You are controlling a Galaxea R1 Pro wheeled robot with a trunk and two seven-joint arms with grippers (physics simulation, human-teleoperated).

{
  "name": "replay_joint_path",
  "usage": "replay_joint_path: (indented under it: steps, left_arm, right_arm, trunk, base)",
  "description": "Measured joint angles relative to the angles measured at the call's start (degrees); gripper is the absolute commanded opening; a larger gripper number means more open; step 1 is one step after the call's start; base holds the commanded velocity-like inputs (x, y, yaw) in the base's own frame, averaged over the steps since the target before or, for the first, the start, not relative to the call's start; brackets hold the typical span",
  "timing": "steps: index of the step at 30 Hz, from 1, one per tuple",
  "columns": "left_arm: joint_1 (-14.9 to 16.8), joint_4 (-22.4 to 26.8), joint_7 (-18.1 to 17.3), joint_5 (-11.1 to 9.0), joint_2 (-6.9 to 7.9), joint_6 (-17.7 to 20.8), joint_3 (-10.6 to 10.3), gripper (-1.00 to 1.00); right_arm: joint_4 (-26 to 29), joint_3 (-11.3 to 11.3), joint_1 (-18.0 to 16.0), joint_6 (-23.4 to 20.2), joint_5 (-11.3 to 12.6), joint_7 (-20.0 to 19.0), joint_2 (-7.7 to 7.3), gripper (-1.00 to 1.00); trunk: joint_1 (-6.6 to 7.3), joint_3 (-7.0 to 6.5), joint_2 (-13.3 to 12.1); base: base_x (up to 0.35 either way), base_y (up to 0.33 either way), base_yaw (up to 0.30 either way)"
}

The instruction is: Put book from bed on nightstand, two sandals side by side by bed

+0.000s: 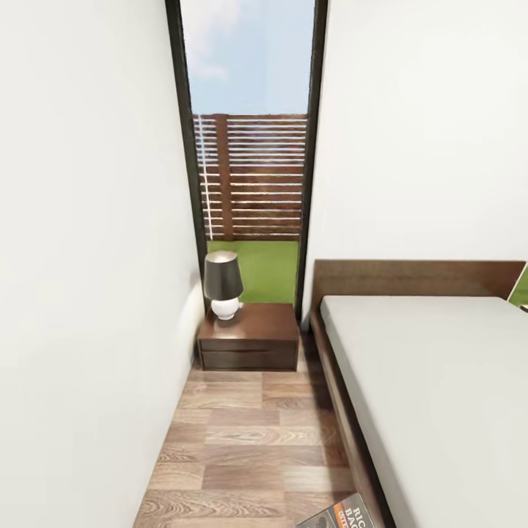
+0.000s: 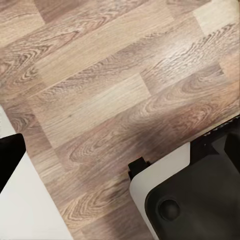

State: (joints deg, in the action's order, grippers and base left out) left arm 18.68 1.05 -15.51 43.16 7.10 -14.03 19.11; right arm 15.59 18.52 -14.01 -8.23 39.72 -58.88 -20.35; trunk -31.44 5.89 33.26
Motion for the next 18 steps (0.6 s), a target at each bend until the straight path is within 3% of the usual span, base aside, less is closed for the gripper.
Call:
replay_joint_path:
  steps: [18]
  left_arm:
    - [0.0, 0.0, 0.0, 0.0, 0.01, 0.0, 0.0, 1.0]
  right_arm:
    - [0.0, 0.0, 0.0, 0.05, -0.01, 0.0, 0.0, -1.0]
  trunk:
    - [0.0, 0.0, 0.0]
  base:
    - [0.33, 0.0, 0.0]
